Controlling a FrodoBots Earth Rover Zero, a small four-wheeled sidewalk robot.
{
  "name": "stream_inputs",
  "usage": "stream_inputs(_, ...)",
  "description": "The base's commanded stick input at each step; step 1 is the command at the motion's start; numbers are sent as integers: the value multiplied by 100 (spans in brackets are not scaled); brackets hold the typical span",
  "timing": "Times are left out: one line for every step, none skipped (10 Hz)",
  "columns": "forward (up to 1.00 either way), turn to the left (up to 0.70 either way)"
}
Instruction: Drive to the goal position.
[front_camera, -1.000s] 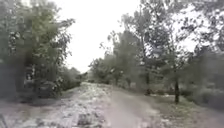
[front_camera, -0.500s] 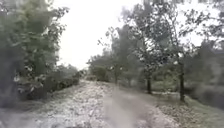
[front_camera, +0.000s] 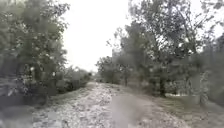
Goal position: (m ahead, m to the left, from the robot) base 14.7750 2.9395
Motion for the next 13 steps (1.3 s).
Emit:
stream_inputs(85, 32)
stream_inputs(85, 8)
stream_inputs(85, 0)
stream_inputs(85, 0)
stream_inputs(85, 0)
stream_inputs(85, 0)
stream_inputs(85, 0)
stream_inputs(85, 0)
stream_inputs(85, 0)
stream_inputs(85, 0)
stream_inputs(85, 0)
stream_inputs(85, 0)
stream_inputs(85, 0)
